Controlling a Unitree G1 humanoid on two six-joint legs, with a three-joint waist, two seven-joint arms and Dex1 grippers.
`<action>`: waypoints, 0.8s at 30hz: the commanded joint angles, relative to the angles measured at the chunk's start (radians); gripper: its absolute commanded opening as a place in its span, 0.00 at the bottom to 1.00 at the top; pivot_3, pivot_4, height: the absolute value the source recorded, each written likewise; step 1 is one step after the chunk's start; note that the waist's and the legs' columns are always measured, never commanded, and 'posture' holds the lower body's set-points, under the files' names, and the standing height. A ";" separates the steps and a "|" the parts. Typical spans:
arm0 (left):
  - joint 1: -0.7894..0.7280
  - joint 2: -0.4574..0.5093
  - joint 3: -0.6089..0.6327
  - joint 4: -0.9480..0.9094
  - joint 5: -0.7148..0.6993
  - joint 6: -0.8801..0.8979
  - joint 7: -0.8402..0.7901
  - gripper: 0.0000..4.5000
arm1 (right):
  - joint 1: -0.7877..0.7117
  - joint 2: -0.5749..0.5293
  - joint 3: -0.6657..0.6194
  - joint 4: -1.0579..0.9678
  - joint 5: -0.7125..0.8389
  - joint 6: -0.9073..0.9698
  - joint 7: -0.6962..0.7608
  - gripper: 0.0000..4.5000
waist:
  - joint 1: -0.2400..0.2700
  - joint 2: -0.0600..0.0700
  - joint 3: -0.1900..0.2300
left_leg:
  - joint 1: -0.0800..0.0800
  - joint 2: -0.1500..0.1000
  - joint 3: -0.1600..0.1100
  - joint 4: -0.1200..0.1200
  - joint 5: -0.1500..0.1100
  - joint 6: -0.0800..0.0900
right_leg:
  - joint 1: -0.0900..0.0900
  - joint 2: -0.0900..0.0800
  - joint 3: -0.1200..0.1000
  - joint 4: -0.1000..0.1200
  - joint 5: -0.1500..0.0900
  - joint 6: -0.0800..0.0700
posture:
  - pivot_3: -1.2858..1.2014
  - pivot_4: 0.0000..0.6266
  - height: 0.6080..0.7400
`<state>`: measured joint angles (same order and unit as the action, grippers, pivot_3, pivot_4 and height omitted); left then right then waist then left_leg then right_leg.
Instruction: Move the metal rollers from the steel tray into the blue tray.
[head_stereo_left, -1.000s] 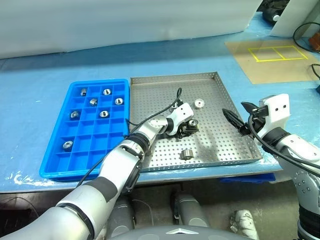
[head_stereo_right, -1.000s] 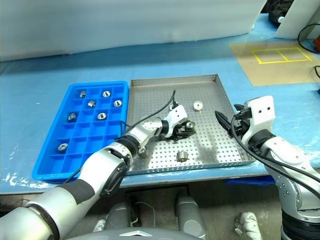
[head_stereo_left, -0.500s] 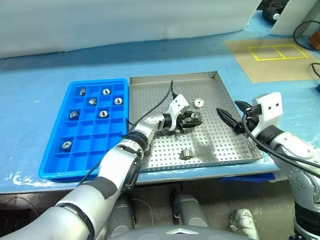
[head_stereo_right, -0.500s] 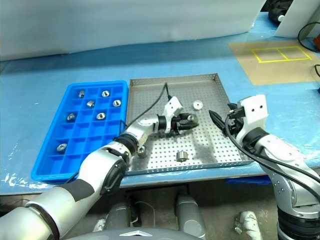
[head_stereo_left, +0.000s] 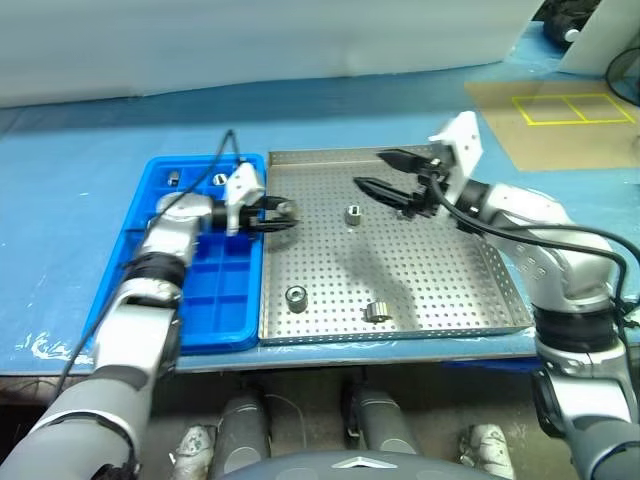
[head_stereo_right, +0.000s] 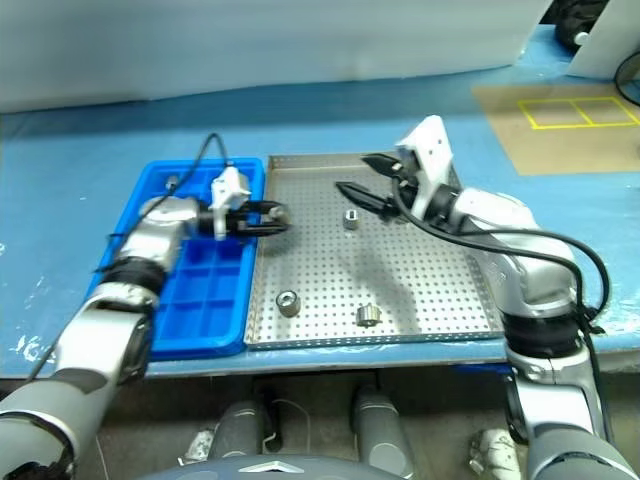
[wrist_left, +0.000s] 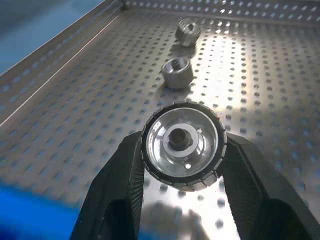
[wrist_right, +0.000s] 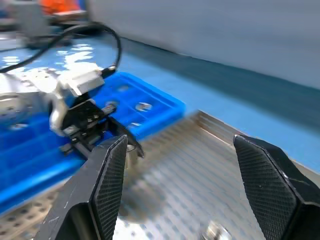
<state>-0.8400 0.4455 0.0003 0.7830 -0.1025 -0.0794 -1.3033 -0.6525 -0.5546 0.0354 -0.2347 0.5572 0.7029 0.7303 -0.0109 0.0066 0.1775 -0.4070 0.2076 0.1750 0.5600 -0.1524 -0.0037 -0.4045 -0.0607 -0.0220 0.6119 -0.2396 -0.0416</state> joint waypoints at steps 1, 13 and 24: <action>0.131 0.074 0.044 -0.374 -0.116 0.165 -0.008 0.42 | -0.064 0.036 0.135 0.088 -0.033 -0.078 0.177 0.78 | 0.034 0.000 0.000 | -0.001 0.000 0.000 0.000 0.000 0.000 | 0.000 -0.001 0.000 0.000 0.000 -0.001 | 0.52 0.24 1.00; 0.522 0.226 0.168 -0.938 -0.265 0.421 0.173 0.42 | -0.207 0.229 0.298 0.426 -0.178 -0.297 0.428 0.78 | 0.142 -0.002 0.002 | -0.004 -0.001 0.000 0.002 0.002 -0.011 | -0.005 -0.007 -0.006 0.012 -0.003 -0.003 | 0.62 0.24 1.00; 0.467 0.088 0.092 -0.743 -0.138 0.133 0.362 0.42 | -0.168 0.255 0.273 0.417 -0.225 -0.298 0.414 0.78 | 0.165 -0.004 0.001 | -0.003 -0.001 -0.003 0.002 0.007 -0.018 | -0.004 -0.007 -0.006 0.012 -0.002 -0.002 | 0.60 0.24 1.00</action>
<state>-0.3464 0.5363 0.0916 0.0364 -0.2502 0.1165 -0.9573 -0.8285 -0.2909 0.3369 0.2208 0.3323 0.4055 1.1500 0.1540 0.0025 0.1790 -0.4107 0.2065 0.1720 0.5622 -0.1455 -0.0219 -0.4088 -0.0672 -0.0279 0.6240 -0.2418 -0.0436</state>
